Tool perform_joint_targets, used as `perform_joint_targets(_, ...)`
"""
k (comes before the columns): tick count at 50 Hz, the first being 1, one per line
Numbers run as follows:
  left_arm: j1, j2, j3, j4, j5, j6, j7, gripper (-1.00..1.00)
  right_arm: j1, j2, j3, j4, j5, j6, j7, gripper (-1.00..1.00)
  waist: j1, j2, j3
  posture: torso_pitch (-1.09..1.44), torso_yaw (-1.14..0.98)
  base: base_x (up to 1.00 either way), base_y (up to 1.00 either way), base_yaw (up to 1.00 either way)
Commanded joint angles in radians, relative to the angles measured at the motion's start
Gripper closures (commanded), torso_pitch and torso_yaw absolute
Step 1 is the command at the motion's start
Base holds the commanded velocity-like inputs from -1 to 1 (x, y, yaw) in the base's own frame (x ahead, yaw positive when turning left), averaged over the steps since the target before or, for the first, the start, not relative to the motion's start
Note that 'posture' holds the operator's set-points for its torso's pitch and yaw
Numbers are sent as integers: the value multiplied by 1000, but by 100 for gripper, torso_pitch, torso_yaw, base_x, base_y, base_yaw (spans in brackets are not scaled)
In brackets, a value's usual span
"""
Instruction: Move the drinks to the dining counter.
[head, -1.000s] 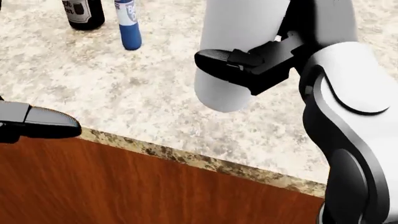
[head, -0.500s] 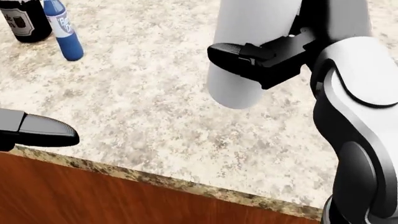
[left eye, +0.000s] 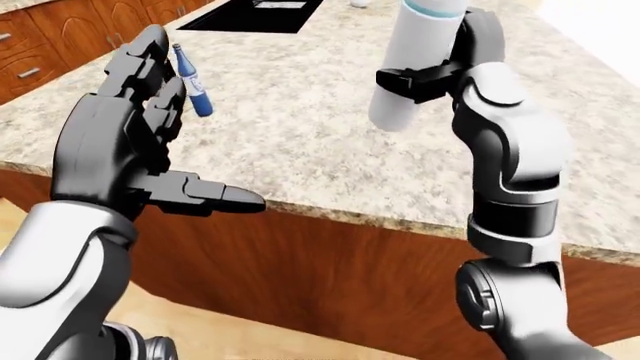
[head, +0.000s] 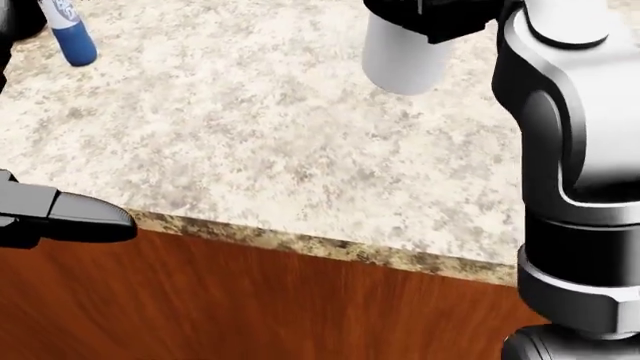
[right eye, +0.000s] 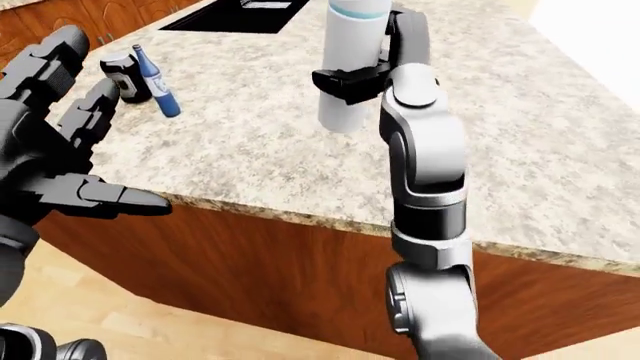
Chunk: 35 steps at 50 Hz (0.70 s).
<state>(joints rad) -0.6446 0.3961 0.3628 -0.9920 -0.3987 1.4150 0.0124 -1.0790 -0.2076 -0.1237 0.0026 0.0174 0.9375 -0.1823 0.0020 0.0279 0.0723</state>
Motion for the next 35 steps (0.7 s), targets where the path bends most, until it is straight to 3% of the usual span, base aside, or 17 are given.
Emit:
perform_joint_targets(1, -10, 10, 9, -2, 16, -51, -1, -100, -72, -16, -2, 29, 5, -125, -31, 100, 2, -4, -28, 0, 0, 0, 0, 0)
perform_joint_targets(11, 9, 18, 22, 14, 21, -77, -21, -100, -228, -62, 11, 453, -34, -396, -108, 100, -5, 0, -39, 0, 0, 0, 0, 0)
perform_joint_targets(17, 25, 18, 13, 22, 28, -99, -25, -100, -246, -51, 3, 708, -49, -644, -153, 100, -7, -1, -45, 0, 0, 0, 0, 0)
perform_joint_targets(25, 43, 10, 9, 13, 37, -105, -29, -100, -226, -35, 12, 859, -52, -836, -197, 100, -6, -2, -53, 0, 0, 0, 0, 0)
perform_joint_targets(35, 76, 0, 9, 5, 54, -121, -43, -100, -188, -33, 16, 947, -71, -919, -204, 100, -5, -7, -53, 0, 0, 0, 0, 0)
